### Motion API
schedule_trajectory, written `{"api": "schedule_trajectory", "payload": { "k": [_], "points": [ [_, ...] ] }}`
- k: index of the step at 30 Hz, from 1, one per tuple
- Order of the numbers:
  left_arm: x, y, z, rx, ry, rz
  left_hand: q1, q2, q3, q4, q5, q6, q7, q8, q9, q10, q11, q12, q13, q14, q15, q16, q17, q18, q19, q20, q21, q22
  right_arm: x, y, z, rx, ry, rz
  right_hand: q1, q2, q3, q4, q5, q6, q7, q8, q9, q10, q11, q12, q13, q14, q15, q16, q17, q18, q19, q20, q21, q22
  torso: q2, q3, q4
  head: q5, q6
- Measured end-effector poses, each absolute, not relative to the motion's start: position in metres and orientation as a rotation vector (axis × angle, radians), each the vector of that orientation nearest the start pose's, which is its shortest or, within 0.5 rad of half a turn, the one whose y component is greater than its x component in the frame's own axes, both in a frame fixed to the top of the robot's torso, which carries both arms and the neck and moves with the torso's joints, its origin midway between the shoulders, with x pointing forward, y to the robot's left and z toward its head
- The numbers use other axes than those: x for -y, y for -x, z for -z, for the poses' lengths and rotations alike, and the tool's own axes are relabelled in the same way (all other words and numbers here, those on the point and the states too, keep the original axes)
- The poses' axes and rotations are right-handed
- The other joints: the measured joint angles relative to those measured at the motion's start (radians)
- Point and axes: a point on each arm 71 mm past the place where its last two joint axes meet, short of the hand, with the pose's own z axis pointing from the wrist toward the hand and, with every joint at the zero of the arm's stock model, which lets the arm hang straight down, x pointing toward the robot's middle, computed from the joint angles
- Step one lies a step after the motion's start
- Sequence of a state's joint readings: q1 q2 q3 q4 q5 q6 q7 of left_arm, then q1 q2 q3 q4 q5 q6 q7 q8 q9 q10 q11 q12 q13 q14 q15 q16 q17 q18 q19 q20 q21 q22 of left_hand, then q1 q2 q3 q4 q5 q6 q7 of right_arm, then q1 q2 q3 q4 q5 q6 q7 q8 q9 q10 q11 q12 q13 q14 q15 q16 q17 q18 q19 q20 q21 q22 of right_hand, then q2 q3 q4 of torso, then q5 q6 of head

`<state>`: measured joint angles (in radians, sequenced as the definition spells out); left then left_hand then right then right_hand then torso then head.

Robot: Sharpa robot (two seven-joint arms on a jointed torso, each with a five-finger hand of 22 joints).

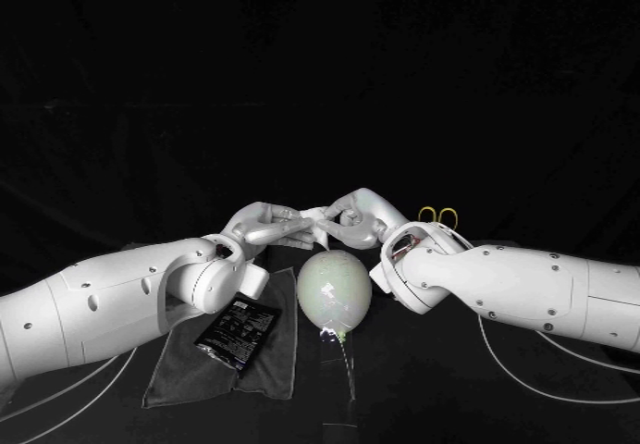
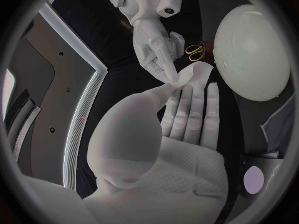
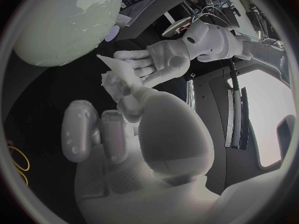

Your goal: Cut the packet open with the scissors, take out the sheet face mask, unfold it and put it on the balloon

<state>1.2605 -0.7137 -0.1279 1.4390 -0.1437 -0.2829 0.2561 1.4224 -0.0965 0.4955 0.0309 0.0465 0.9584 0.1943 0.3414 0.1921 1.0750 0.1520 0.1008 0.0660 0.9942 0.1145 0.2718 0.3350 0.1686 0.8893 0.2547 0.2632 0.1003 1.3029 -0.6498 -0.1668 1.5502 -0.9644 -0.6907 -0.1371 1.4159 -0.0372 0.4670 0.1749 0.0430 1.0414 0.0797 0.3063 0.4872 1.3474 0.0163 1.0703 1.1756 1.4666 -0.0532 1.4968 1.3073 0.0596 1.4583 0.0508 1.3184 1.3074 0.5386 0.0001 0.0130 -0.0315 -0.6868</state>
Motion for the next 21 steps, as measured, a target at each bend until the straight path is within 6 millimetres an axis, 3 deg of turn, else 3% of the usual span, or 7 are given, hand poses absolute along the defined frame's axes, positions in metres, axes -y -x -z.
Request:
{"api": "schedule_trajectory", "payload": {
  "k": [4, 10, 21],
  "points": [
    [-0.1635, -0.501, 0.1915, -1.661, 0.945, 1.46, 0.034, 0.034, 0.025, -0.017, -0.001, 0.008, -0.001, 0.014, 0.005, 0.023, -0.005, 0.0, 0.0, 0.009, -0.008, 0.006, 0.002, 0.0, 0.013, -0.013, 0.015, 0.002, 0.1181, -0.4816, 0.1666, -1.543, -0.336, -0.919, 0.0, 0.0, 0.0, 0.0, 0.004, 0.0, 0.0, 0.0, 0.0, 0.0, 0.0, 0.0, -0.001, 0.0, 0.0, 0.0, 0.0, 0.0, 0.0, 0.0, 0.0, 0.0, 0.0, 0.0, 0.0, 0.0, 0.0],
    [-0.1637, -0.5011, 0.1914, -1.659, 0.945, 1.461, 0.044, 0.064, 0.042, -0.02, -0.004, 0.008, -0.002, 0.024, 0.012, 0.039, -0.011, 0.0, 0.0, 0.018, -0.008, 0.006, 0.002, 0.0, 0.015, -0.015, 0.026, 0.01, 0.1187, -0.4816, 0.1667, -1.546, -0.336, -0.919, -0.003, -0.003, 0.001, -0.001, 0.004, -0.003, 0.0, 0.004, 0.0, 0.0, 0.0, -0.001, -0.001, 0.0, 0.0, 0.0, 0.0, 0.0, 0.003, -0.003, 0.0, 0.001, 0.0, 0.0001, -0.0003, 0.0, 0.001],
    [-0.1641, -0.5012, 0.1915, -1.657, 0.953, 1.464, 0.04, 0.087, 0.049, -0.021, -0.001, 0.008, -0.008, 0.033, 0.015, 0.042, -0.014, 0.0, -0.001, 0.019, -0.009, 0.006, 0.001, -0.007, 0.015, -0.015, 0.034, 0.014, 0.1197, -0.4815, 0.167, -1.554, -0.333, -0.918, -0.007, -0.007, 0.004, -0.004, 0.003, -0.004, 0.001, 0.009, 0.0, 0.003, -0.004, -0.003, -0.001, 0.0, 0.0, 0.002, 0.001, -0.007, 0.002, -0.003, 0.0, 0.001, 0.0, 0.0003, -0.0004, -0.001, 0.002]
  ]
}}
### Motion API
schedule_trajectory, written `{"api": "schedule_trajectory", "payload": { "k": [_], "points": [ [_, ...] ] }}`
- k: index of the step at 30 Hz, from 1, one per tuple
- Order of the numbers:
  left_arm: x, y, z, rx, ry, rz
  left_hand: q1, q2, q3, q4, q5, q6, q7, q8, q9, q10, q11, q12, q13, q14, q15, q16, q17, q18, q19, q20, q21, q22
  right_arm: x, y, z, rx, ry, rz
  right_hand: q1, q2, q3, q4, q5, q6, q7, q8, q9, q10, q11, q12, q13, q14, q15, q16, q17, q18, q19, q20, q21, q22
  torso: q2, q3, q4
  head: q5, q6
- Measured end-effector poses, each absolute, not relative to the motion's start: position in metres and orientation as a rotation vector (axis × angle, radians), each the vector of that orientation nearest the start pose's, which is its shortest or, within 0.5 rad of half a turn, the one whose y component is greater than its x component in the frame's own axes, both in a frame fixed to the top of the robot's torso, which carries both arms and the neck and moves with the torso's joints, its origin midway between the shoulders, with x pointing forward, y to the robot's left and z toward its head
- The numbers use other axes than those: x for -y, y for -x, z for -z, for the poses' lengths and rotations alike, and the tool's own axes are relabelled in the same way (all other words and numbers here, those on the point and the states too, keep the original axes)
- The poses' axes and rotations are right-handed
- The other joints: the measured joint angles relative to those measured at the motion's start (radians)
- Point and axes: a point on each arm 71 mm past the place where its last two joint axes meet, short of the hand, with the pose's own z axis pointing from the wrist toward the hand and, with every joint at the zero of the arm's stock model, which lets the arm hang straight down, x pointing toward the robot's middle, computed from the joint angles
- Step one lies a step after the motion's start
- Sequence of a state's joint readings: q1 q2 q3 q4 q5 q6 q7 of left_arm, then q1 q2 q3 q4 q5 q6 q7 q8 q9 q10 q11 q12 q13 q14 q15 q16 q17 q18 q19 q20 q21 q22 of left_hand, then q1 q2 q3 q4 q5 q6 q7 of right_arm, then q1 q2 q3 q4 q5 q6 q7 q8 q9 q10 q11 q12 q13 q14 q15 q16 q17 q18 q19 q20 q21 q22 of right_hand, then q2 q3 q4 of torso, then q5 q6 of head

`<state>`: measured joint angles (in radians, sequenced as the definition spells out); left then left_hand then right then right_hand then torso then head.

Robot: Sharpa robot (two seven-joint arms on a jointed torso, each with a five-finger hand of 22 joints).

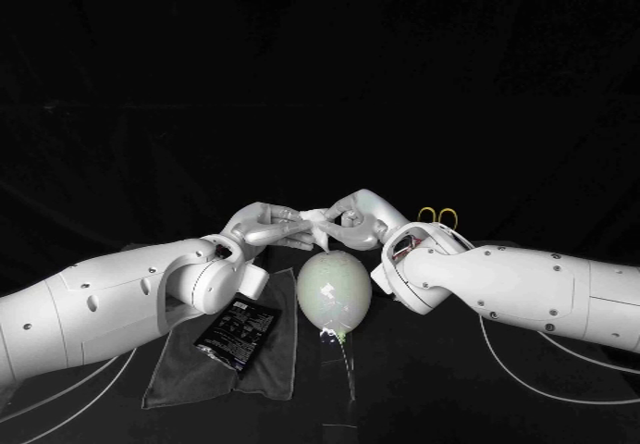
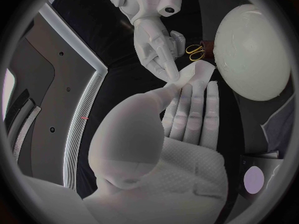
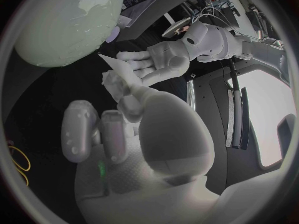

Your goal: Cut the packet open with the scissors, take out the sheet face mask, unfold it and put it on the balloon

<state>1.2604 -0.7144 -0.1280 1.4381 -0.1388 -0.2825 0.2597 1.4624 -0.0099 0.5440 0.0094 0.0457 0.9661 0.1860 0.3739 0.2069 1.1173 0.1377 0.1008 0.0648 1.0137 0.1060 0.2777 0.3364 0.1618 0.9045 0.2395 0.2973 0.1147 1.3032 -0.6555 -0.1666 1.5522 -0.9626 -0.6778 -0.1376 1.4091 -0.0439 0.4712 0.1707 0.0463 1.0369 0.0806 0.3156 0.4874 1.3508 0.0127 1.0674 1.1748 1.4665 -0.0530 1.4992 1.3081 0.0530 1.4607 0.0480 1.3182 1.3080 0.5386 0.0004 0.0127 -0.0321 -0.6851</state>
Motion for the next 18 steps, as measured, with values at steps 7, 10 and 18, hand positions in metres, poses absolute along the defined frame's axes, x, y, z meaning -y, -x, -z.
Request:
{"api": "schedule_trajectory", "payload": {
  "k": [7, 10, 18],
  "points": [
    [-0.1644, -0.5012, 0.1919, -1.656, 0.959, 1.465, -0.003, 0.006, 0.0, 0.0, 0.0, -0.002, -0.002, 0.0, 0.0, 0.0, 0.0, 0.0, 0.0, 0.001, 0.001, 0.0, 0.0, 0.0, -0.004, -0.004, 0.0, 0.001, 0.1211, -0.4812, 0.167, -1.556, -0.332, -0.918, -0.003, -0.003, 0.002, -0.002, 0.0, 0.001, -0.001, 0.0, 0.0, 0.002, -0.002, 0.0, 0.0, 0.0, 0.0, 0.0, 0.0, 0.0, 0.0, 0.0, 0.0, 0.0, 0.0, 0.0, 0.0002, 0.0, 0.0],
    [-0.1645, -0.5012, 0.192, -1.657, 0.962, 1.464, -0.004, 0.009, 0.0, 0.0, 0.0, -0.002, -0.002, 0.0, 0.0, 0.0, 0.0, 0.0, 0.0, 0.001, 0.001, 0.0, 0.0, 0.0, -0.004, -0.004, 0.004, 0.002, 0.1214, -0.4809, 0.1668, -1.556, -0.332, -0.919, -0.003, -0.003, 0.002, -0.002, -0.001, 0.001, -0.001, 0.0, 0.0, 0.004, -0.004, -0.001, -0.001, -0.002, 0.002, 0.0, 0.0, 0.0, 0.0, 0.0, 0.0, -0.001, 0.0, 0.0, 0.0002, 0.0, 0.0],
    [-0.1647, -0.5012, 0.1923, -1.662, 0.966, 1.46, -0.005, 0.01, 0.0, 0.0, -0.004, -0.002, -0.002, 0.002, 0.0, 0.006, 0.002, 0.0, 0.0, 0.004, -0.001, 0.0, 0.0, 0.0, -0.004, -0.004, 0.009, 0.005, 0.1222, -0.48, 0.1664, -1.554, -0.33, -0.922, -0.003, -0.003, 0.002, -0.002, -0.003, 0.001, -0.001, -0.001, 0.0, 0.004, -0.004, -0.004, -0.001, -0.002, 0.002, -0.001, -0.001, 0.0, -0.001, 0.0, 0.0, -0.001, 0.0, 0.0, 0.0003, 0.0, -0.001]
  ]
}}
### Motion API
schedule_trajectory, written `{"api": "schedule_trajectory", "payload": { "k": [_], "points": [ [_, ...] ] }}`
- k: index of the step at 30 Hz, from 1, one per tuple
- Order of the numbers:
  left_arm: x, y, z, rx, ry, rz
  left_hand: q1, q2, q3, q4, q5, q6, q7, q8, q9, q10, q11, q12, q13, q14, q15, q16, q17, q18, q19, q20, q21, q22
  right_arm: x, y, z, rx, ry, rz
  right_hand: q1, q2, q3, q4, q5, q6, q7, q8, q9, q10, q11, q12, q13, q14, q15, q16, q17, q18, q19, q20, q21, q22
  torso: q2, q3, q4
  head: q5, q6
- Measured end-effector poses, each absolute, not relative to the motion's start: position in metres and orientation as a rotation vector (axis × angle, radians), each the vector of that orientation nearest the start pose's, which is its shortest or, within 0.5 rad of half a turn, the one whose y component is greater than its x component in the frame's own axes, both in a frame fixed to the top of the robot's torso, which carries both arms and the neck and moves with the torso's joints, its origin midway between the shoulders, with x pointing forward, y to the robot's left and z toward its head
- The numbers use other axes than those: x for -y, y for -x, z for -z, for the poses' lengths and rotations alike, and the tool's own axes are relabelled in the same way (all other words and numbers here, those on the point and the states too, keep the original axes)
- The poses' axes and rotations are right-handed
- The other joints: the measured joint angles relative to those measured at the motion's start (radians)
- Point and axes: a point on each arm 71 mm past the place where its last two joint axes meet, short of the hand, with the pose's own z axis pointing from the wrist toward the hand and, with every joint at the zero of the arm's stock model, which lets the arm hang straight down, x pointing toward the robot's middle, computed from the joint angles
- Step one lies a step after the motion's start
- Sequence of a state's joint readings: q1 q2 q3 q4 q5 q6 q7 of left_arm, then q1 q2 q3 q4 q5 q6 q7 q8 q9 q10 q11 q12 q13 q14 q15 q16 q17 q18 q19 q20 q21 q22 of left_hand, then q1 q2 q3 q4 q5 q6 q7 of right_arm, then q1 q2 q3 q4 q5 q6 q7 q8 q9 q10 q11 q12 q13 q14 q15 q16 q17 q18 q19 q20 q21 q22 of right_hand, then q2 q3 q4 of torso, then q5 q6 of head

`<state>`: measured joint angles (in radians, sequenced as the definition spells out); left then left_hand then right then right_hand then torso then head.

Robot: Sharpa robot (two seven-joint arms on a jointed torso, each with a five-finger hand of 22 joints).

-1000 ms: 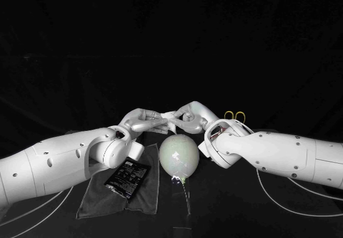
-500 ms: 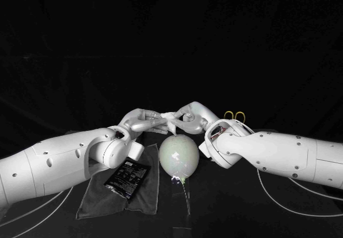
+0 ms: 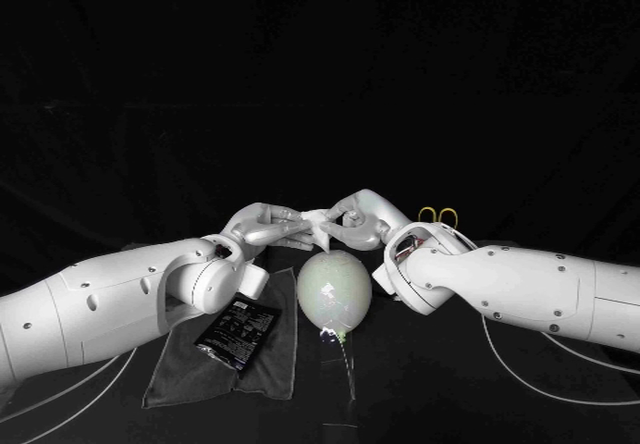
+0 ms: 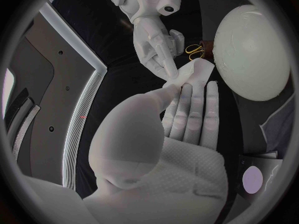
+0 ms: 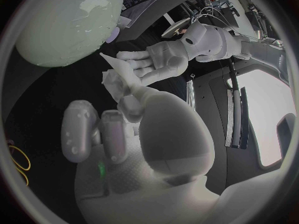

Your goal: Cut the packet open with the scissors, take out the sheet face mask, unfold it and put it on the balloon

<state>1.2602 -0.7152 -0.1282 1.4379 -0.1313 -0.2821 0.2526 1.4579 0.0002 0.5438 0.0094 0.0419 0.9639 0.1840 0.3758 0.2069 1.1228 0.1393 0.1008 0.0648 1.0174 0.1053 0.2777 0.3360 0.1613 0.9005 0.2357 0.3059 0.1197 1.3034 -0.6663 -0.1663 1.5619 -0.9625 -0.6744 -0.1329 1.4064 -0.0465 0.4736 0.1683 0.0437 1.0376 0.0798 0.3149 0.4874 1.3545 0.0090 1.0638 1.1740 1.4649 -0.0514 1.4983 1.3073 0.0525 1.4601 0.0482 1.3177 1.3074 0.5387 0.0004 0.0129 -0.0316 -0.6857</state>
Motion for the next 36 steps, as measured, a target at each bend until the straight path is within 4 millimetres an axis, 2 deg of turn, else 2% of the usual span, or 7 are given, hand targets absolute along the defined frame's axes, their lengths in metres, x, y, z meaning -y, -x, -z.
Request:
{"api": "schedule_trajectory", "payload": {
  "k": [8, 15, 18, 22, 25, 31, 36],
  "points": [
    [-0.1647, -0.5011, 0.1928, -1.669, 0.969, 1.456, -0.01, 0.012, 0.002, -0.002, 0.003, -0.012, -0.003, 0.004, 0.0, 0.002, -0.002, -0.011, -0.001, 0.001, -0.001, -0.001, 0.0, 0.0, -0.002, -0.002, 0.006, 0.003, 0.1232, -0.4799, 0.1663, -1.553, -0.33, -0.922, 0.0, 0.0, 0.0, 0.0, -0.002, 0.0, 0.0, -0.002, 0.0, 0.0, 0.0, 0.0, 0.002, 0.003, -0.003, -0.001, 0.0, 0.0, 0.0, 0.0, 0.0, 0.0, 0.0, -0.0001, 0.0001, 0.0, -0.001],
    [-0.1648, -0.5008, 0.1931, -1.677, 0.968, 1.461, 0.005, 0.039, 0.048, -0.054, 0.003, -0.04, 0.008, 0.007, 0.0, -0.01, 0.009, -0.028, -0.002, -0.008, 0.008, -0.015, -0.007, -0.001, -0.031, -0.012, 0.031, 0.021, 0.1233, -0.4799, 0.1664, -1.553, -0.33, -0.922, -0.003, 0.004, 0.0, 0.0, 0.003, -0.001, -0.002, 0.002, 0.0, 0.0, 0.0, 0.0, 0.002, 0.003, -0.003, -0.002, 0.0, 0.0, -0.001, 0.0, 0.0, 0.001, 0.0, -0.0002, 0.0002, 0.0, -0.001],
    [-0.1648, -0.5006, 0.1931, -1.68, 0.967, 1.465, 0.046, 0.08, 0.075, -0.088, 0.003, -0.048, 0.009, 0.013, 0.012, -0.015, 0.015, -0.035, -0.002, -0.01, 0.01, -0.018, -0.01, -0.001, -0.051, -0.014, 0.051, 0.036, 0.1236, -0.4801, 0.1666, -1.553, -0.33, -0.921, -0.004, 0.005, 0.0, 0.0, 0.003, -0.001, -0.002, 0.002, 0.0, 0.001, 0.001, -0.001, 0.001, 0.003, -0.003, -0.002, 0.001, 0.0, -0.002, -0.001, 0.0, 0.001, 0.0, -0.0004, 0.0001, 0.0, -0.002],
    [-0.1656, -0.5008, 0.1933, -1.682, 0.972, 1.47, 0.063, 0.08, 0.158, -0.177, 0.003, -0.051, 0.017, 0.005, 0.033, -0.021, 0.02, -0.041, -0.002, -0.012, 0.012, -0.029, -0.018, -0.001, -0.099, -0.028, 0.094, 0.068, 0.1239, -0.4803, 0.1668, -1.553, -0.332, -0.919, -0.004, 0.005, 0.0, 0.0, 0.003, -0.001, -0.002, 0.002, 0.0, 0.004, 0.003, -0.002, 0.001, 0.003, -0.003, -0.002, 0.001, 0.0, -0.002, -0.001, 0.0, 0.001, 0.0, -0.0003, 0.0002, 0.0, -0.002],
    [-0.166, -0.5008, 0.1934, -1.681, 0.981, 1.477, 0.072, 0.075, 0.211, -0.223, 0.003, -0.058, 0.024, -0.017, 0.02, -0.03, 0.022, -0.039, -0.002, -0.017, 0.017, -0.038, -0.025, -0.023, -0.138, -0.034, 0.126, 0.095, 0.1238, -0.4804, 0.1668, -1.554, -0.332, -0.919, -0.004, 0.005, 0.0, 0.0, 0.003, -0.001, -0.002, 0.002, 0.0, 0.005, 0.002, -0.002, 0.001, 0.002, -0.002, -0.001, 0.001, 0.0, -0.003, 0.0, 0.0, 0.0, 0.0, -0.0003, 0.0001, 0.0, -0.002],
    [-0.1669, -0.5009, 0.1935, -1.679, 1.005, 1.501, -0.003, -0.001, 0.28, -0.26, 0.013, -0.105, 0.037, -0.059, 0.001, -0.096, 0.045, -0.036, -0.003, -0.052, 0.04, -0.062, -0.041, -0.054, -0.23, -0.035, 0.2, 0.157, 0.1239, -0.4805, 0.1668, -1.554, -0.333, -0.918, -0.004, 0.005, 0.003, 0.002, 0.003, -0.002, -0.001, 0.002, 0.0, 0.006, 0.001, -0.004, 0.0, 0.002, -0.002, 0.001, 0.001, 0.0, -0.003, 0.0, 0.005, 0.0, 0.0, -0.0002, 0.0001, 0.0, -0.002],
    [-0.1671, -0.5007, 0.1935, -1.68, 1.017, 1.521, -0.15, -0.096, 0.167, -0.211, 0.008, -0.109, 0.034, -0.059, 0.002, -0.114, 0.056, -0.036, -0.002, -0.066, 0.054, -0.061, -0.04, -0.07, -0.268, -0.018, 0.197, 0.161, 0.124, -0.4806, 0.1668, -1.554, -0.333, -0.918, -0.004, 0.005, 0.006, 0.0, 0.002, -0.003, 0.0, 0.002, 0.0, 0.006, 0.001, -0.001, 0.0, 0.002, -0.002, 0.001, 0.001, 0.0, -0.003, 0.0, 0.005, 0.0, 0.0, -0.0002, 0.0001, 0.0, -0.001]
  ]
}}
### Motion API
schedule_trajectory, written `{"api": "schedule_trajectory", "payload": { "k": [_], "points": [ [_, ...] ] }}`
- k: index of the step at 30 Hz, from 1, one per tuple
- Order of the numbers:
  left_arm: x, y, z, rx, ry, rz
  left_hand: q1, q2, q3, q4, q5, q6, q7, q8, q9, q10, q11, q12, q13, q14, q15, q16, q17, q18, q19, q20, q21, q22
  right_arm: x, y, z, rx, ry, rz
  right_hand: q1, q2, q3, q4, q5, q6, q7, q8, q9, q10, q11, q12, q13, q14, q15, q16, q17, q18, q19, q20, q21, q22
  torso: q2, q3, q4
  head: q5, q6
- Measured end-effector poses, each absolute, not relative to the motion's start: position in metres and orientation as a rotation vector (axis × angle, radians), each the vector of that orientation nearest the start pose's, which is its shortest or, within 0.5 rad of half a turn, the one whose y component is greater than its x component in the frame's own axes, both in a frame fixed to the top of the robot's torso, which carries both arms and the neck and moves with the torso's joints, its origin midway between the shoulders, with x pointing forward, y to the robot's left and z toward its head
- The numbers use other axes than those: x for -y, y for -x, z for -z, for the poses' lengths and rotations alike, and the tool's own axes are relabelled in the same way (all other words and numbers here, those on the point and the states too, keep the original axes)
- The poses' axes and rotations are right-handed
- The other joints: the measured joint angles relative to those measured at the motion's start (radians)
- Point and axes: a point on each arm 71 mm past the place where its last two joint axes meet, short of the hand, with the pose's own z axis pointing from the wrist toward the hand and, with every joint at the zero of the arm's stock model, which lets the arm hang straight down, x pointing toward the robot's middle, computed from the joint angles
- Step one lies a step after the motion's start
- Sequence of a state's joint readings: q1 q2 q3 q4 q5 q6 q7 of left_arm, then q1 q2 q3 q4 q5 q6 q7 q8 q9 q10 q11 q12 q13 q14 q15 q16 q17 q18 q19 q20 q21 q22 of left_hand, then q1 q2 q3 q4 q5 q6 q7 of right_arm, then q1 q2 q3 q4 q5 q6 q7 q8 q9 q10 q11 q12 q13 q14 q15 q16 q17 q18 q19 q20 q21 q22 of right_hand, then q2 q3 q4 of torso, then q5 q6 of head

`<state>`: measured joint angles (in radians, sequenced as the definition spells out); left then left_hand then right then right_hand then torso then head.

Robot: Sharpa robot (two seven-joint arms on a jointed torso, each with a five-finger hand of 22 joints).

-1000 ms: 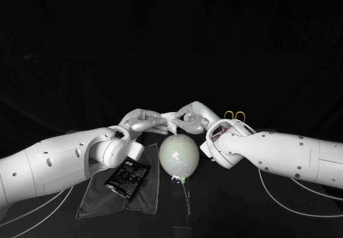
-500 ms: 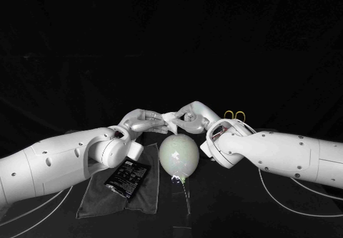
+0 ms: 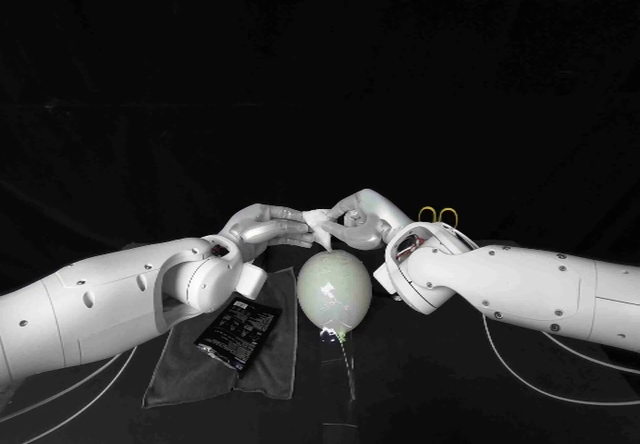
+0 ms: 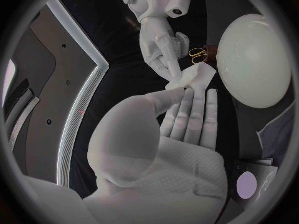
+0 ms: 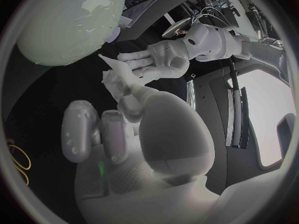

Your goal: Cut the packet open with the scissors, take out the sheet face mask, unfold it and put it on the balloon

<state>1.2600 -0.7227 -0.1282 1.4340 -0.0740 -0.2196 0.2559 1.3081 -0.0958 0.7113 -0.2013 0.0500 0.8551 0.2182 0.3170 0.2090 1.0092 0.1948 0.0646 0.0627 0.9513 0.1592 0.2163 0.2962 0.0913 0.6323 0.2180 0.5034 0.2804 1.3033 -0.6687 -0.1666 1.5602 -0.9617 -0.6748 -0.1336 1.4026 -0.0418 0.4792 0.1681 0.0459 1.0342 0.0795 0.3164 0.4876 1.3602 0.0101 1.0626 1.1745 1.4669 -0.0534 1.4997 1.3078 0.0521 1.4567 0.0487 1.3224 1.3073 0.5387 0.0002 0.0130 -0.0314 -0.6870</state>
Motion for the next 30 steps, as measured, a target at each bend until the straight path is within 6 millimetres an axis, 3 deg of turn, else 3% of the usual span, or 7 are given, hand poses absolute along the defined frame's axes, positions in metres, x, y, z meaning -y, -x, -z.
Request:
{"api": "schedule_trajectory", "payload": {
  "k": [1, 5, 7, 10, 16, 21, 30],
  "points": [
    [-0.1671, -0.5007, 0.1935, -1.68, 1.019, 1.523, -0.037, -0.025, -0.029, 0.017, 0.0, 0.0, 0.0, 0.0, 0.002, 0.0, 0.0, 0.0, 0.001, -0.001, 0.001, 0.003, 0.002, 0.0, -0.002, 0.002, -0.007, -0.005, 0.124, -0.4806, 0.1668, -1.554, -0.333, -0.918, 0.0, 0.0, 0.0, 0.0, 0.0, 0.0, 0.0, 0.0, 0.0, 0.0, 0.0, 0.001, 0.0, 0.0, 0.0, 0.0, 0.0, 0.0, 0.0, 0.0, 0.0, 0.0, 0.0, 0.0, 0.0, 0.0, 0.0],
    [-0.1668, -0.5007, 0.1936, -1.681, 1.024, 1.526, -0.096, -0.073, -0.106, 0.057, 0.0, 0.0, 0.0, 0.008, 0.011, 0.0, 0.0, 0.008, 0.004, -0.006, -0.003, 0.016, 0.01, 0.0, 0.004, 0.008, -0.035, -0.027, 0.1239, -0.4806, 0.1668, -1.554, -0.333, -0.918, 0.0, 0.0, 0.0, 0.0, 0.0, -0.001, 0.001, -0.001, 0.0, 0.0, 0.0, 0.002, 0.002, 0.0, 0.0, 0.0, -0.001, 0.0, 0.0, 0.0, 0.0, 0.0, 0.0, 0.0001, 0.0, 0.0, 0.0],
    [-0.1665, -0.5009, 0.1938, -1.682, 1.026, 1.522, -0.127, -0.092, -0.17, 0.094, 0.0, 0.0, 0.0, 0.025, 0.019, 0.011, -0.01, 0.024, 0.008, -0.01, -0.007, 0.033, 0.018, 0.002, 0.021, 0.025, -0.059, -0.048, 0.1238, -0.4804, 0.1668, -1.554, -0.333, -0.918, 0.0, 0.0, 0.0, 0.0, 0.0, 0.0, 0.0, -0.001, 0.0, 0.0, 0.0, 0.002, 0.002, 0.0, 0.0, 0.0, -0.001, 0.0, 0.0, 0.0, 0.0, 0.0, 0.0, 0.0001, 0.0, 0.0, 0.0],
    [-0.1659, -0.5014, 0.1943, -1.684, 1.031, 1.512, -0.135, -0.1, -0.229, 0.136, 0.0, 0.006, 0.0, 0.045, 0.031, 0.025, -0.02, 0.043, 0.011, -0.008, -0.013, 0.059, 0.031, 0.033, 0.046, 0.042, -0.086, -0.072, 0.1231, -0.4798, 0.1666, -1.555, -0.332, -0.92, 0.0, 0.0, 0.0, 0.0, -0.001, -0.001, -0.002, 0.001, 0.0, 0.0, 0.0, 0.002, 0.002, 0.0, 0.0, -0.001, -0.001, 0.0, 0.0, 0.0, 0.0, 0.001, 0.0, 0.0001, 0.0, 0.0, 0.0],
    [-0.1653, -0.5032, 0.1959, -1.685, 1.044, 1.474, -0.119, -0.084, -0.287, 0.187, 0.0, 0.049, -0.02, 0.086, 0.05, 0.078, -0.045, 0.083, 0.019, 0.025, -0.045, 0.118, 0.058, 0.081, 0.109, 0.059, -0.11, -0.102, 0.1215, -0.4782, 0.1662, -1.556, -0.33, -0.927, 0.0, 0.0, 0.001, -0.001, -0.004, -0.001, -0.002, 0.004, 0.0, 0.0, 0.0, 0.002, 0.004, 0.0, 0.0, -0.001, 0.0, 0.0, 0.0, 0.0, 0.0, 0.001, 0.0, 0.0002, -0.0003, 0.0, 0.0],
    [-0.1651, -0.5042, 0.1968, -1.685, 1.05, 1.449, -0.102, -0.067, -0.306, 0.212, 0.0, 0.073, -0.04, 0.094, 0.053, 0.107, -0.063, 0.089, 0.02, 0.032, -0.052, 0.137, 0.068, 0.081, 0.136, 0.061, -0.128, -0.119, 0.1209, -0.4776, 0.166, -1.556, -0.328, -0.93, 0.0, 0.0, 0.002, -0.002, -0.004, -0.001, -0.002, 0.004, 0.0, 0.001, -0.001, 0.001, 0.004, 0.0, 0.0, -0.003, 0.0, 0.0, 0.0, 0.0, 0.0, 0.001, 0.0, 0.0002, -0.0003, 0.0, 0.0],
    [-0.1651, -0.5056, 0.1973, -1.676, 1.054, 1.422, -0.071, -0.065, -0.315, 0.248, 0.0, 0.114, -0.067, 0.107, 0.055, 0.154, -0.085, 0.098, 0.019, 0.053, -0.073, 0.166, 0.082, 0.081, 0.179, 0.05, -0.145, -0.14, 0.1193, -0.4762, 0.1658, -1.559, -0.326, -0.936, 0.0, 0.0, 0.002, -0.002, 0.001, -0.001, -0.003, 0.003, 0.0, 0.001, -0.001, 0.001, 0.004, 0.0, 0.0, 0.001, 0.0, -0.001, 0.0, 0.0, 0.004, 0.0, 0.0, 0.0002, -0.0002, 0.001, -0.002]
  ]
}}
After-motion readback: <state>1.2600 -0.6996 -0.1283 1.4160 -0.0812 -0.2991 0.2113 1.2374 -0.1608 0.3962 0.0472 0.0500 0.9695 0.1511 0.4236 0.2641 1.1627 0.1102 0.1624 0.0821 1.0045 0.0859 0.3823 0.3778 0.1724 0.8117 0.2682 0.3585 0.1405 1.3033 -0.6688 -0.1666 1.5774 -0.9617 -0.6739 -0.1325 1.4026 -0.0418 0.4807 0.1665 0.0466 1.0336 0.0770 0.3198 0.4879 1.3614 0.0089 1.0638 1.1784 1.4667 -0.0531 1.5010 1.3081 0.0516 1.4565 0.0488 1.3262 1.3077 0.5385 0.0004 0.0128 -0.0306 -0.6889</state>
